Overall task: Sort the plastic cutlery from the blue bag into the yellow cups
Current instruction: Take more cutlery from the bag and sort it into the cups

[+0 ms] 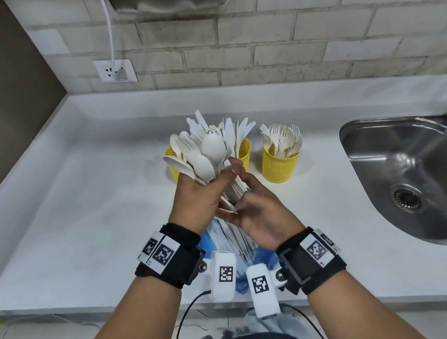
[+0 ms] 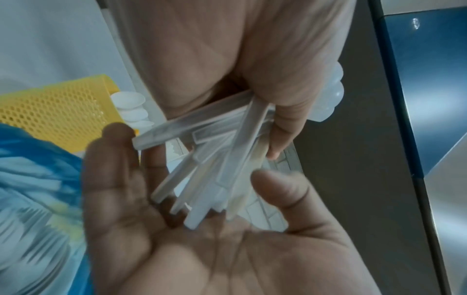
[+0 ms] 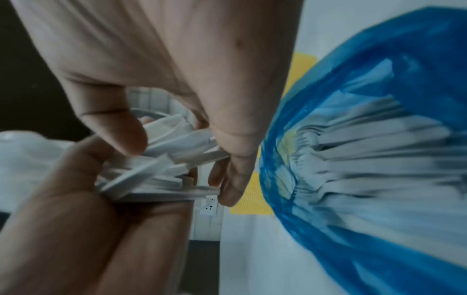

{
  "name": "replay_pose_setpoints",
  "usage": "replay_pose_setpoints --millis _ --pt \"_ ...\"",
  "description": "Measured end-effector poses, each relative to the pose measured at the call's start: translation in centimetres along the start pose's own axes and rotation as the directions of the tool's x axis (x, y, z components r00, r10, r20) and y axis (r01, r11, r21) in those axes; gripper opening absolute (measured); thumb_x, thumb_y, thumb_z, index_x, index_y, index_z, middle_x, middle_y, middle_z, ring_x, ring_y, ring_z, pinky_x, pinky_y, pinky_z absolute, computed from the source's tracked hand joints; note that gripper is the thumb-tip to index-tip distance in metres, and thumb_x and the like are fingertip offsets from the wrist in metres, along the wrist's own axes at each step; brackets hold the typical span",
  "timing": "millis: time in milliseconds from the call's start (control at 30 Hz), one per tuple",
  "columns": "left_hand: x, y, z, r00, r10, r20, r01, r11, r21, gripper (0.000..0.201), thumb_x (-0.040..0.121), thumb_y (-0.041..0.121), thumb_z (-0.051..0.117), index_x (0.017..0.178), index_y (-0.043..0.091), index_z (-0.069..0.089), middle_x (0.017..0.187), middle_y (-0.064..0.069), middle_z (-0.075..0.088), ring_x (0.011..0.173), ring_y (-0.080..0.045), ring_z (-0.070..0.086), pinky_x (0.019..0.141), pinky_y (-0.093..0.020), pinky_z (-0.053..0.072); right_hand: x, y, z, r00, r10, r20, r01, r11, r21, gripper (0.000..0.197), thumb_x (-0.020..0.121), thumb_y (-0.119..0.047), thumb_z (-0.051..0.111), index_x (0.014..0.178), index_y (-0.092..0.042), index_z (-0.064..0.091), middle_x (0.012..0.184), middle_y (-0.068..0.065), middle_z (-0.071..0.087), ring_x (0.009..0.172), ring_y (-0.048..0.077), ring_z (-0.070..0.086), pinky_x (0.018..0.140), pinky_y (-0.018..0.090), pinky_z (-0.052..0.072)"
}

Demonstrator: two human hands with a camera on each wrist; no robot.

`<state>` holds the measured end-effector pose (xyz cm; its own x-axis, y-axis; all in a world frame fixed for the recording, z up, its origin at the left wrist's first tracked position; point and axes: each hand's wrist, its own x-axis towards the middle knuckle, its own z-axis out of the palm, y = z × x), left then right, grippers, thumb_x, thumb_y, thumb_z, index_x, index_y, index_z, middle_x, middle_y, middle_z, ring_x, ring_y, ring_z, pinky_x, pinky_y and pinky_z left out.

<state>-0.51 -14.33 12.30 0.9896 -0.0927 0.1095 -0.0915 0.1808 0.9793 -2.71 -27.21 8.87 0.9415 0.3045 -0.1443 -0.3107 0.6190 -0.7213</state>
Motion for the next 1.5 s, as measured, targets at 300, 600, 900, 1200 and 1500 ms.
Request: replay_pose_setpoints --millis 300,600,900,1200,1500 --pt "-0.7 -1.1 0.7 0.998 0.032 0.051 -0.034 0.999 0.042 0.042 0.076 0.000 0.082 0.115 -0.002 0.066 0.101 -0.004 0.076 0.095 -0.017 0.073 0.083 -0.029 0.057 0.9 -1.1 1.3 0.979 0.131 -0.155 -0.107 0.983 0.152 0.036 0.100 0.006 0.028 0.095 -0.005 0.061 0.068 0.007 0.073 0.063 0.014 0.073 0.066 0.030 0.061" --pt "-0.9 -2.0 0.6 0.996 0.059 0.068 -0.067 0.990 0.125 0.050 0.076 -0.011 0.081 0.113 0.021 0.067 0.103 0.014 0.077 0.102 -0.007 0.073 0.086 -0.024 0.056 1.0 -0.2 1.4 0.961 0.196 -0.193 -0.166 0.972 0.164 0.034 0.107 -0.012 0.033 0.106 -0.011 0.067 0.094 0.007 0.077 0.087 0.018 0.074 0.075 0.032 0.061" --pt "-0.9 -2.0 0.5 0.997 0.074 0.023 -0.076 0.990 0.122 0.043 0.085 -0.002 0.079 0.112 0.030 0.067 0.101 0.021 0.077 0.103 -0.003 0.072 0.086 -0.020 0.055 0.7 -0.1 2.7 0.947 0.217 -0.237 -0.195 0.974 0.112 0.029 0.108 -0.016 0.037 0.113 -0.012 0.065 0.099 0.009 0.075 0.080 0.017 0.075 0.059 0.029 0.061" --pt "-0.6 -1.9 0.6 0.994 0.106 -0.021 -0.101 0.981 0.169 0.040 0.084 0.005 0.082 0.110 0.033 0.071 0.106 0.013 0.078 0.107 -0.009 0.072 0.094 -0.030 0.058 1.3 -0.6 2.2 0.963 0.226 -0.150 -0.181 0.947 0.267 0.031 0.107 -0.011 0.035 0.104 -0.007 0.066 0.089 0.010 0.078 0.076 0.018 0.077 0.061 0.029 0.062" --pt "1.2 -1.5 1.8 0.985 0.111 -0.130 -0.087 0.979 0.183 0.039 0.085 0.011 0.083 0.117 0.028 0.069 0.110 0.010 0.078 0.110 -0.010 0.072 0.098 -0.036 0.057 1.9 -1.8 0.2 0.986 0.163 -0.040 -0.161 0.986 0.043 0.055 0.081 0.030 0.032 0.123 0.006 0.060 0.114 0.020 0.069 0.087 0.020 0.073 0.073 0.029 0.061"
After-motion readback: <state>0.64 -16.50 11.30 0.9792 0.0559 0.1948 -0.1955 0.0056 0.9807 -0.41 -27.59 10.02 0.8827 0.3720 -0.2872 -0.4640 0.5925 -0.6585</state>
